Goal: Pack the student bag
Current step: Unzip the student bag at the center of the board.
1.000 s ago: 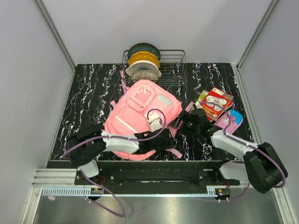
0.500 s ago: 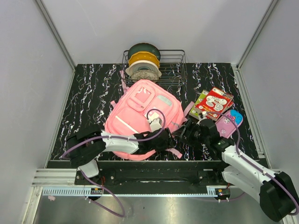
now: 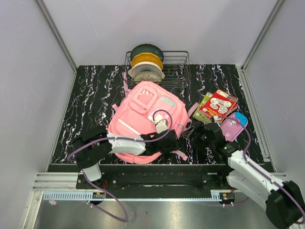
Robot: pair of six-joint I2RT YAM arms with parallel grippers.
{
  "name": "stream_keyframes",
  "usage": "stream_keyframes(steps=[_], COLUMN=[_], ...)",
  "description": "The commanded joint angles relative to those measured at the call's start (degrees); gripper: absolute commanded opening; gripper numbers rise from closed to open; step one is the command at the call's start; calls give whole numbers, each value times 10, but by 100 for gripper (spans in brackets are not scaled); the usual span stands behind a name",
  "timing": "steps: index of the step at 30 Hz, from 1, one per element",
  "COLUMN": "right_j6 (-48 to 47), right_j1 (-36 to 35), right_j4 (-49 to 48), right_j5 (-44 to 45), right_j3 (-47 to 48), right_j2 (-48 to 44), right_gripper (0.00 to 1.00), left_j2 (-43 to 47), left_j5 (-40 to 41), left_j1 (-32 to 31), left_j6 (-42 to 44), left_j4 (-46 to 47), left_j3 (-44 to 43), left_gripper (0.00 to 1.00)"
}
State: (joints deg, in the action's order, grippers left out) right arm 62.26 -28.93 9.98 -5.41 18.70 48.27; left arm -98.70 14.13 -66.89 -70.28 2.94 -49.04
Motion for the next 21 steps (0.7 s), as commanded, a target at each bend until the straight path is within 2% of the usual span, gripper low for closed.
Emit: stream_keyframes(steps=[1,6,9,12,18,19,20,21], right_j6=[7,-34,-42,-46,-47,-49,-50,-51], right_j1=[-2,-1,-2,-1,0,-2,-1,-1], right_j4=[24,37,36,37,42,41,42,42], right_j5=[136,153,149,149,165,165,165,164], right_j3=[42,91,100,97,88,87,87,88], right_j2=[-63,-40,-24,-28,-73,-76,-78,-75], right_gripper=[82,84,84,85,85,85,85,86], left_j2=[-36,-53,-87,-126,-147,-154,-158,-162], left_j5=[51,89,99,94,80,78,76,68], left_j1=[12,13,13,14,20,22,24,26], left_j6=[-16,-61,-86,-89,-100,-99,-96,-91], left_j4=[-139,-242,-304,-338,-330,-329,-328,-325], left_j3=[2,-37,-89,-135,-128,-128,-129,-129], left_gripper=[64,61,51,50,45,43,36,33])
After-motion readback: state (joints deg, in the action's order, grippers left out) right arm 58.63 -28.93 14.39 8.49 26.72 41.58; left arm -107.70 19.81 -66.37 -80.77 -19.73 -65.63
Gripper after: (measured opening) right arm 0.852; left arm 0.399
